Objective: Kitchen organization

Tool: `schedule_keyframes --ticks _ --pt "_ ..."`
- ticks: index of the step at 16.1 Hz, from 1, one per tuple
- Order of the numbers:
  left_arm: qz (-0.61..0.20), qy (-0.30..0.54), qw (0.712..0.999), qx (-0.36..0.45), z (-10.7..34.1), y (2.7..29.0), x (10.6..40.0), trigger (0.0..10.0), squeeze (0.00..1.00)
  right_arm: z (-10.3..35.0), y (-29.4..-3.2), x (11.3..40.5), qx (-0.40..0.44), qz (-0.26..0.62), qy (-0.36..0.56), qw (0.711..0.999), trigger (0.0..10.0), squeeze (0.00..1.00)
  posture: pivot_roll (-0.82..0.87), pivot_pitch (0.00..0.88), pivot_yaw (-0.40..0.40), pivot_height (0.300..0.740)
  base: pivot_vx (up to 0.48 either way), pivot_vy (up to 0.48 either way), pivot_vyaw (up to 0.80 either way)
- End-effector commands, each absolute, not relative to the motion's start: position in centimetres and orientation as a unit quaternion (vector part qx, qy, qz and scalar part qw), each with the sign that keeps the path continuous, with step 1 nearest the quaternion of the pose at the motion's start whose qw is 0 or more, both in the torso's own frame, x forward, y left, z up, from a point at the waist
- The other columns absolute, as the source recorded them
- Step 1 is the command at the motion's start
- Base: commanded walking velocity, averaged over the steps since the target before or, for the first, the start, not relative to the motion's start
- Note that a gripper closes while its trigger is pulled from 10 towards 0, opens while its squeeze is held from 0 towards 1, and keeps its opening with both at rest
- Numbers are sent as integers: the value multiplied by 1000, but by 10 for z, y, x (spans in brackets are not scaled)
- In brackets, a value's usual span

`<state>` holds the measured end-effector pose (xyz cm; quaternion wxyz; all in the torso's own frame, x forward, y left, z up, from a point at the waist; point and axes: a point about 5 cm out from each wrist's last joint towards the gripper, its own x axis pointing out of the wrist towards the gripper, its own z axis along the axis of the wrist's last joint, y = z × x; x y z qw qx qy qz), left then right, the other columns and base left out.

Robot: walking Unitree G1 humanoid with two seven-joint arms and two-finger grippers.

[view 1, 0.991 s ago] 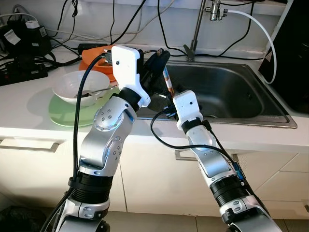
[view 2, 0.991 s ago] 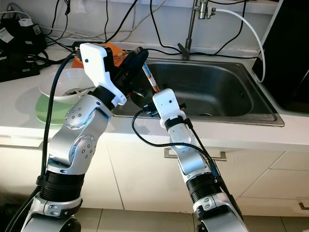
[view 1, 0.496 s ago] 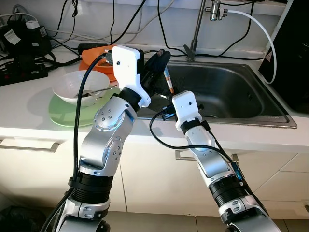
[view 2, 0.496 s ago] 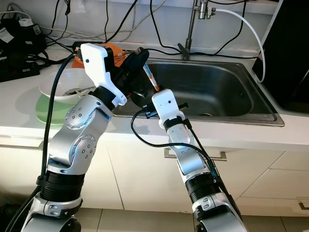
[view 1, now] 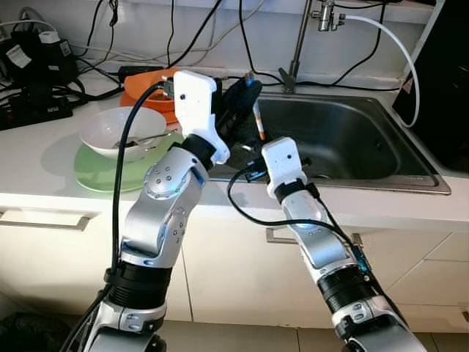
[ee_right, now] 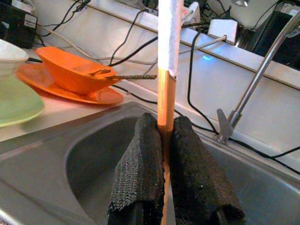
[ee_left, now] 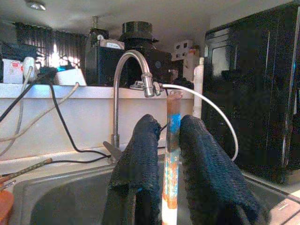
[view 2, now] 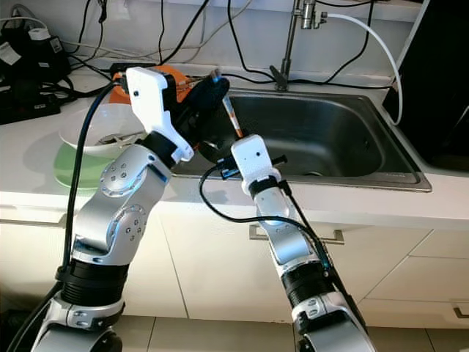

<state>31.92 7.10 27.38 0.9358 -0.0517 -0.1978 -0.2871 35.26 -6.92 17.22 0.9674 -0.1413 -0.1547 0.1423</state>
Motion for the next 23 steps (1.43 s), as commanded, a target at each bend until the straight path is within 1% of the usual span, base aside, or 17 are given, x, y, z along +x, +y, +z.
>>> schedule_keyframes --ticks 1,8,10,11,14,17,18,19,20,23 --pt "-282 -182 941 -48 268 73 322 10000 1000 181 -74 356 -127 131 -165 969 0 0 108 6 2 740 0 0 0" --pt "-274 -181 944 -42 268 78 321 10000 1000 181 -78 359 -128 124 -162 970 0 0 111 6 2 740 0 0 0" --pt "-247 -180 952 -35 267 90 324 10000 1000 183 -88 364 -134 110 -161 972 0 0 113 6 -1 740 0 0 0" --pt "-238 -176 955 -30 265 94 326 10000 0 184 -92 366 -137 104 -160 972 0 0 113 6 -1 740 0 0 0" --pt "-231 -155 960 -12 256 105 326 10000 0 191 -106 374 -153 83 -159 972 0 0 115 9 -6 740 0 0 0" --pt "-237 -120 964 18 242 107 323 10000 0 195 -112 379 -158 75 -160 971 0 0 118 11 -9 740 0 0 0" --pt "-253 -100 962 25 234 104 320 10000 0 197 -115 382 -161 71 -159 971 0 0 119 11 -10 740 0 0 0" --pt "-273 -70 958 55 221 102 317 10000 0 201 -116 385 -169 70 -161 970 6549 0 120 12 -11 740 0 0 0" --pt "-288 -46 954 69 211 100 314 10000 0 204 -116 387 -171 68 -163 969 10000 0 122 12 -15 740 0 0 0" --pt "-305 -21 950 70 202 98 308 10000 0 209 -116 390 -172 67 -166 969 10000 0 122 14 -16 740 0 0 0"
